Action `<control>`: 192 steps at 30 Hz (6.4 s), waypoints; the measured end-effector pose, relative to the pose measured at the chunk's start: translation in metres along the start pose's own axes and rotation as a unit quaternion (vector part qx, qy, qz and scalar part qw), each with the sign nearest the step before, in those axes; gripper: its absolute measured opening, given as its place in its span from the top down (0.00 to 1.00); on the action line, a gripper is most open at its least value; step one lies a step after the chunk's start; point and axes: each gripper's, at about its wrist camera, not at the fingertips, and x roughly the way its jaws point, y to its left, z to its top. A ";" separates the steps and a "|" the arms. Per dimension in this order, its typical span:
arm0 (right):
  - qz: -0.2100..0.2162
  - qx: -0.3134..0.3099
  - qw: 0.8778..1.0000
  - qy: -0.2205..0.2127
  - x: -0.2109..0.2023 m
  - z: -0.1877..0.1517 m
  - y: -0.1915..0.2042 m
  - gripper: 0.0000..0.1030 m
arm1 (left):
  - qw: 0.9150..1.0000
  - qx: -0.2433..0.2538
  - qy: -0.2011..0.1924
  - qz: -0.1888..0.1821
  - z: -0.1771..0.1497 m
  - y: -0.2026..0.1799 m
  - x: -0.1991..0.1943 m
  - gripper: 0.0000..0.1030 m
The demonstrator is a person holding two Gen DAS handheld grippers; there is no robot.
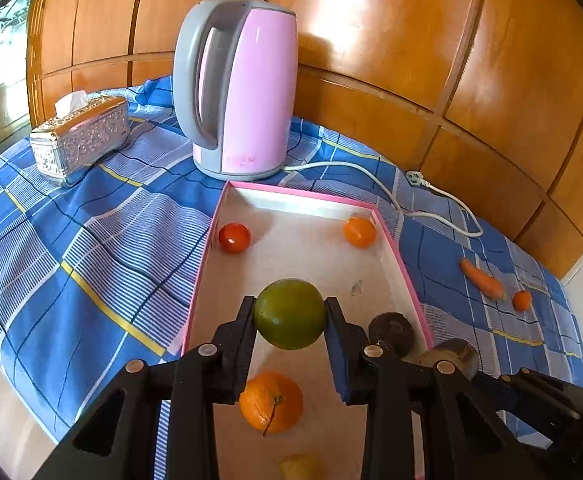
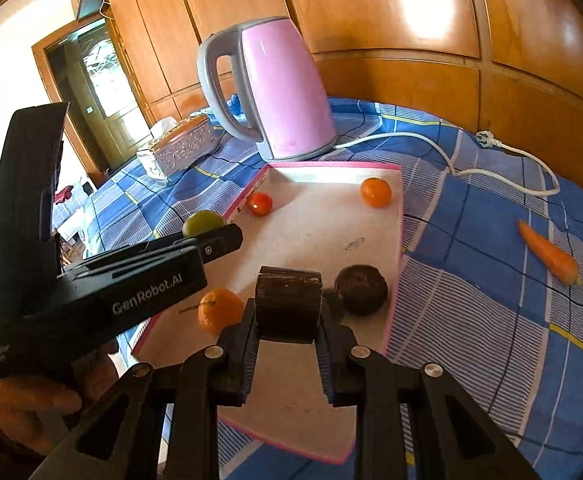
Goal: Organize fruits
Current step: 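Release the green tomato into the tray with the left tool while the right tool releases the beet piece, then withdraw both open tools from the tray, then move both open tools toward the carrot and orange on the bedspread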
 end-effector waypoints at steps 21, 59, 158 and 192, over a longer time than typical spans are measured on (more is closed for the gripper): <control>-0.014 0.006 1.000 0.011 0.023 0.002 0.007 0.72 | 1.000 -0.005 0.000 0.029 -0.002 0.004 -0.005 0.63; -0.088 0.076 0.992 -0.039 -0.027 -0.018 -0.026 0.67 | 0.998 0.026 -0.017 0.058 -0.024 -0.028 -0.032 0.14; -0.252 0.248 0.934 -0.050 -0.099 -0.090 -0.227 0.67 | 0.972 0.202 0.082 -0.084 -0.055 -0.218 0.038 0.41; -0.260 0.238 0.935 -0.046 -0.046 -0.020 -0.316 0.61 | 0.976 0.107 0.136 -0.133 -0.001 -0.271 0.130 0.65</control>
